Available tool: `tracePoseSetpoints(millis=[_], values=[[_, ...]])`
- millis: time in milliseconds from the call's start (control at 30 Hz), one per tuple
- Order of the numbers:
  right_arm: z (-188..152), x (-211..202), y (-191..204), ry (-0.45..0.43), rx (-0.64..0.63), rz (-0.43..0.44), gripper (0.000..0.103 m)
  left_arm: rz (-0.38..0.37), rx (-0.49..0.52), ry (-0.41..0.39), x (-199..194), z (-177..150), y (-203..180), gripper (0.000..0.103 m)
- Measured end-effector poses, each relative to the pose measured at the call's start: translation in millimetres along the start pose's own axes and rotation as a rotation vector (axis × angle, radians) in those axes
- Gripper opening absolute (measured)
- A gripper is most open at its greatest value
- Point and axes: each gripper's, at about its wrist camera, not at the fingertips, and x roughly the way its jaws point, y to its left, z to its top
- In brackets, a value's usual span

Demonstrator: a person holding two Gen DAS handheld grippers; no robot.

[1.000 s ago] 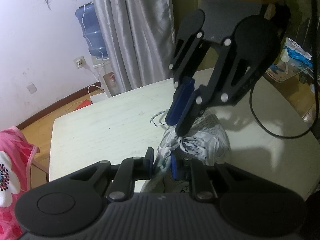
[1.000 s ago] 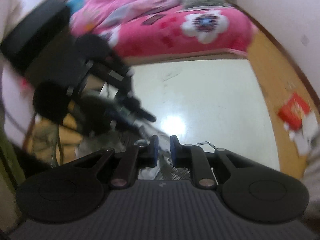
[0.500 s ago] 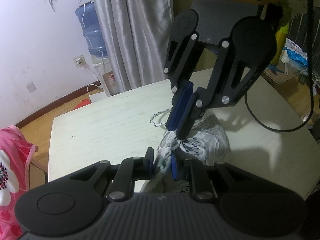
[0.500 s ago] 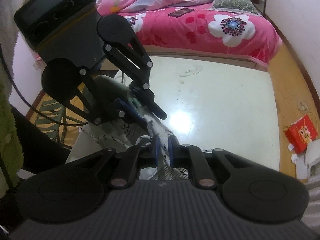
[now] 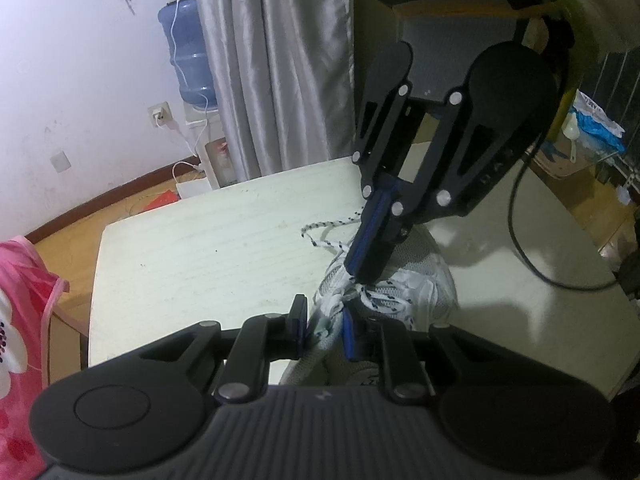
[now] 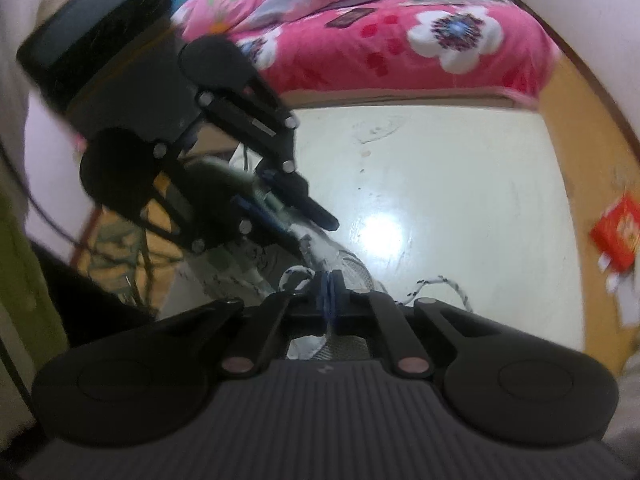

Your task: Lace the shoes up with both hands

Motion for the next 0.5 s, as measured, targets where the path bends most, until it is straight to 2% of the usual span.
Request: tracePoseSetpoints(millis=[233, 333, 400, 500], values=[[-6, -3, -10, -0.056, 0.132, 0.053, 0.000, -0.013, -0.005, -0.001, -2, -3, 3, 0.018], [-4, -3, -13, -0.086, 0.180, 0.102, 0.000, -0.015, -0.009, -0.002, -2, -4, 4, 0.018], [-2, -3, -10, -0.093, 0.178, 0.111, 0.000, -0.017, -0.005, -0.002, -3, -4, 4, 0.018], [0, -2, -5, -0.078, 0.118, 0.078, 0.000, -0.021, -0.003, -0.004, -4, -4, 5, 0.018]])
